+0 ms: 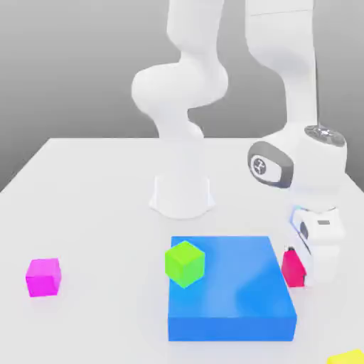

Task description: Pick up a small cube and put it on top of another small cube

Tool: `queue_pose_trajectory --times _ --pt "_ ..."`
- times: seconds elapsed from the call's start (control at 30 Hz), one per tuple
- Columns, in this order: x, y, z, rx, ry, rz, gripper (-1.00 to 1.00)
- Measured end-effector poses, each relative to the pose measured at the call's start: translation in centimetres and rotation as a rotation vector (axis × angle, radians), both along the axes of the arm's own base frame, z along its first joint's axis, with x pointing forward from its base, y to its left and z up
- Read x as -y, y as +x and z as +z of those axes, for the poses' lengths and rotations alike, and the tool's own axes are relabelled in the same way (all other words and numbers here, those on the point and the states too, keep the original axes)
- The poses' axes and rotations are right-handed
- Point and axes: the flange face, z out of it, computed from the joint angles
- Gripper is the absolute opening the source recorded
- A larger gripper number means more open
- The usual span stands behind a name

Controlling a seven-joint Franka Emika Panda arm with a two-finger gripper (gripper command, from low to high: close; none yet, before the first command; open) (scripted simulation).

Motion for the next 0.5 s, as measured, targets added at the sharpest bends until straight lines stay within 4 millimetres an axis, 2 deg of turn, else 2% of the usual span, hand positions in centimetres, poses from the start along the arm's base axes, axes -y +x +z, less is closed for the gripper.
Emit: queue_pose_trajectory --times 0.13,0.37,0.4,0.5 --pt "0.0 0.0 -0.2 0.0 -0.001 0.0 -1.0" --pt "-0.2 -0.2 5.5 -0.001 0.0 0.003 -1.0" --pt "0.2 0.3 6.0 -0.003 0.003 -0.023 -1.0" --pt "4.0 3.8 7.2 -0.005 0.011 -0.219 -1.0"
